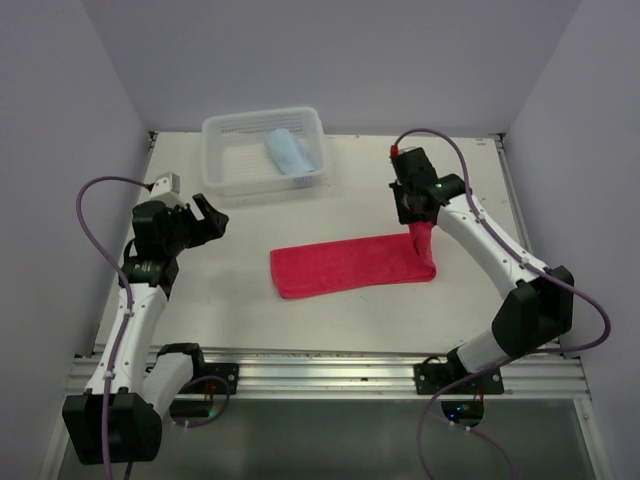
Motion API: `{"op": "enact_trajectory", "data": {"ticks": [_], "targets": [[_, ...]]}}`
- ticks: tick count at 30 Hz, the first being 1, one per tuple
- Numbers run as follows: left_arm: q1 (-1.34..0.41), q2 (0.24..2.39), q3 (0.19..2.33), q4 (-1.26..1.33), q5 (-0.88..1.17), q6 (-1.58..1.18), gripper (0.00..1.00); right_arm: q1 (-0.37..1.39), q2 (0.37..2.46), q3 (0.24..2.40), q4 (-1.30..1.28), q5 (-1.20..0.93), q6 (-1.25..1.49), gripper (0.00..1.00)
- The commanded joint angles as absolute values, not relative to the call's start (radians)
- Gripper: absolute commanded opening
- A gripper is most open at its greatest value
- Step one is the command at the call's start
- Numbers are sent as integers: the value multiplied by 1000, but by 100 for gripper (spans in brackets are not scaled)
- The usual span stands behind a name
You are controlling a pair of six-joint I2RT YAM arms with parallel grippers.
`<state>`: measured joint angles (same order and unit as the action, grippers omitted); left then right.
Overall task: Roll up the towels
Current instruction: Fold the towel
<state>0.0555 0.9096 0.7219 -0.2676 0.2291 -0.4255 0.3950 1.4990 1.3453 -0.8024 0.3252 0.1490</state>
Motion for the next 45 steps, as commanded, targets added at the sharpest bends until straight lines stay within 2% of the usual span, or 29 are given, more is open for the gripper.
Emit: {"op": "enact_trajectory", "data": {"ticks": [1,7,21,45], "targets": [[48,894,718,-219,245,-410,84,512,1561,1457,-905,314,187,0],[48,894,716,-219,245,-410,84,663,1661,1588,-930,287,265,0],[49,891,715,-219,253,-411,84,945,2110,2075,-1098,265,311,0],[43,884,709,-216,258,-411,84,1000,2189,2200,-1128,221,356,0]]}}
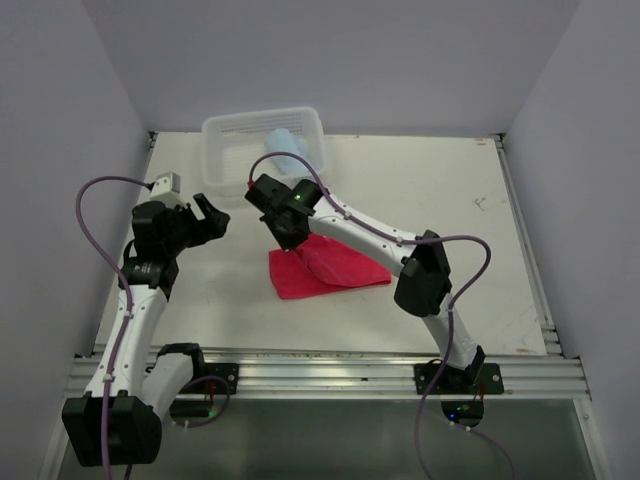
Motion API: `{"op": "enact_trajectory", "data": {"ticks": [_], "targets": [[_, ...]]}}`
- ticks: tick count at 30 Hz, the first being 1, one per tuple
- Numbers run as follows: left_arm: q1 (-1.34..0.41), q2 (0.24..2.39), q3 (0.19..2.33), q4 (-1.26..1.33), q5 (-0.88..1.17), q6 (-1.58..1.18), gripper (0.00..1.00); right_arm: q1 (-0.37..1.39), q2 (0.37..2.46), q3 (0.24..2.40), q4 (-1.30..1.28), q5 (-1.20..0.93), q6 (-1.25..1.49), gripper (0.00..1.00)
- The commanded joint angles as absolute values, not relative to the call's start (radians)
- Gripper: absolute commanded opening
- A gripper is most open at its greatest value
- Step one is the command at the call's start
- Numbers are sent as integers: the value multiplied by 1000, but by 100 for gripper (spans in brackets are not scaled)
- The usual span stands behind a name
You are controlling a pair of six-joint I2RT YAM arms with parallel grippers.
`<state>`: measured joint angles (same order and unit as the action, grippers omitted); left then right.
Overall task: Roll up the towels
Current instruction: Fold the towel
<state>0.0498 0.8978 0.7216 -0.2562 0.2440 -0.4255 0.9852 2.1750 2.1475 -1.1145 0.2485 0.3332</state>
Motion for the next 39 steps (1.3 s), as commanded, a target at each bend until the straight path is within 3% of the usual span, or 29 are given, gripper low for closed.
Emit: {"op": "enact_trajectory", "data": {"ticks": [1,14,25,31,39], "targets": [[43,884,709,-215,258,-411,84,1002,2191,2204,-1126,215,359,0],[41,887,707,-213,261,-413,84,1028,2191,2241,-1080,195,393,0],[40,884,706,-213,268,-414,84,1029,2253,2125,-953,101,416,0],[38,882,706,-210,268,-414,84,1034,2295,2112,-865,-42,440,35],[38,876,704,-210,265,-414,85,1029,2208,2023,-784,-57,477,40]]}}
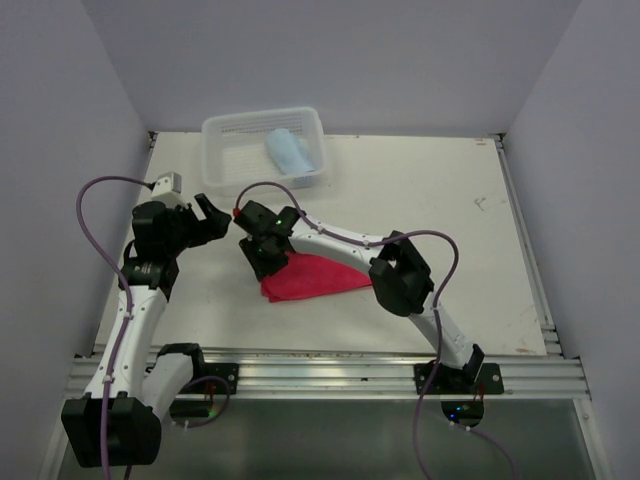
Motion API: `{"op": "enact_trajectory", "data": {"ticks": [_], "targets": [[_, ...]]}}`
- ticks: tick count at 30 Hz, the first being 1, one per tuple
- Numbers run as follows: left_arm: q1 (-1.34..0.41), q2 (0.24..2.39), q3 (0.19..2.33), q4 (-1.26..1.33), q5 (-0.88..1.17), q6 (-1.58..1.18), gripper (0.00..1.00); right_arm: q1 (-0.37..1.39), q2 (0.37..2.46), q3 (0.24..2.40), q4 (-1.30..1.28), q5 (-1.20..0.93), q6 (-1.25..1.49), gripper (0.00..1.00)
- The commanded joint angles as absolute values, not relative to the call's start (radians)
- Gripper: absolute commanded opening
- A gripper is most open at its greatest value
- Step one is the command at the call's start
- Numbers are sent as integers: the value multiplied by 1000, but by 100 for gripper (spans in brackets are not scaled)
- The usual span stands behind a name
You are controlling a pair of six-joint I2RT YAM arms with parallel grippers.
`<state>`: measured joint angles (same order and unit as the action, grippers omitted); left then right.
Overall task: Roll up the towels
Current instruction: Fold the towel
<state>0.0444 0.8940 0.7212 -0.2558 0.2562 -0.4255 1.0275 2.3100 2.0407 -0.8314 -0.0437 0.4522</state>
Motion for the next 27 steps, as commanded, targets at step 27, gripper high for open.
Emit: {"op": "enact_trajectory", "data": {"ticks": [27], "targets": [[-53,1089,675,-186,313,-544,78,453,1744,1288,-466,-147,446,35]]}}
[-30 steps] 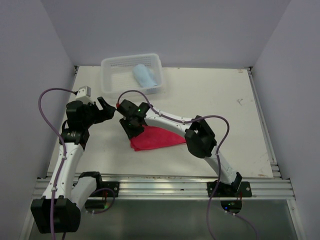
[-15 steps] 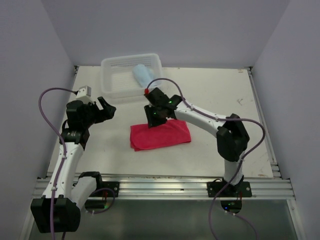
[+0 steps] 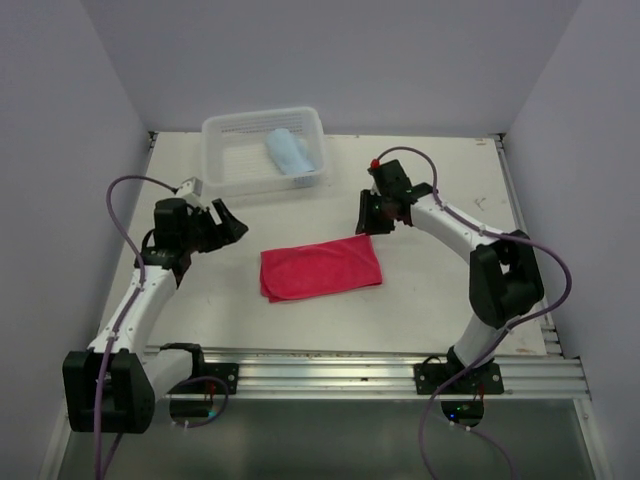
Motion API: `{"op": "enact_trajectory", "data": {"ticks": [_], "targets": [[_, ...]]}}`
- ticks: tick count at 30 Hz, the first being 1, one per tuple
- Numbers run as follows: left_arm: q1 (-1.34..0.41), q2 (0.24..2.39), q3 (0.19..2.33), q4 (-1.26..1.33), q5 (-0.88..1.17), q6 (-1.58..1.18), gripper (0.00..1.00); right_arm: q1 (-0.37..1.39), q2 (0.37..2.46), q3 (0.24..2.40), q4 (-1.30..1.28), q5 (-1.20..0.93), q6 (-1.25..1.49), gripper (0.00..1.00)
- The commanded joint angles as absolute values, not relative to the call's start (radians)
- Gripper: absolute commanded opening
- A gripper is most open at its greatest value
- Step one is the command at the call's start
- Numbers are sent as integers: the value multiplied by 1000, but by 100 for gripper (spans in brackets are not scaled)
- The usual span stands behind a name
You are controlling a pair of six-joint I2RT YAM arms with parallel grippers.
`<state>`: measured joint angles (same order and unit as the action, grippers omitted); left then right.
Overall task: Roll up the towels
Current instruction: Fold the towel
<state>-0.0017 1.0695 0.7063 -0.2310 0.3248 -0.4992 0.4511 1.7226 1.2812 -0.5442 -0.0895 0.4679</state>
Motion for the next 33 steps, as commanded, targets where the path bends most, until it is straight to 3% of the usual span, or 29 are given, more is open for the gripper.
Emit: {"op": "enact_trajectory", "data": {"ticks": [1,13,22,33], "targets": [[-66,1097,669,-180,301,-549,78,453,1765,1290,-465,-144,448,35],[-181,1236,630,-121,161,-575,74,408,1858,1305,-428,-51,463,36],[-196,1308,609,-48,164,-578,64,407,1894,1325,-446,-28,420,36],[-221,1373,595,41,189,-607,58,390,1898,1307,-433,-43,416,8]]}}
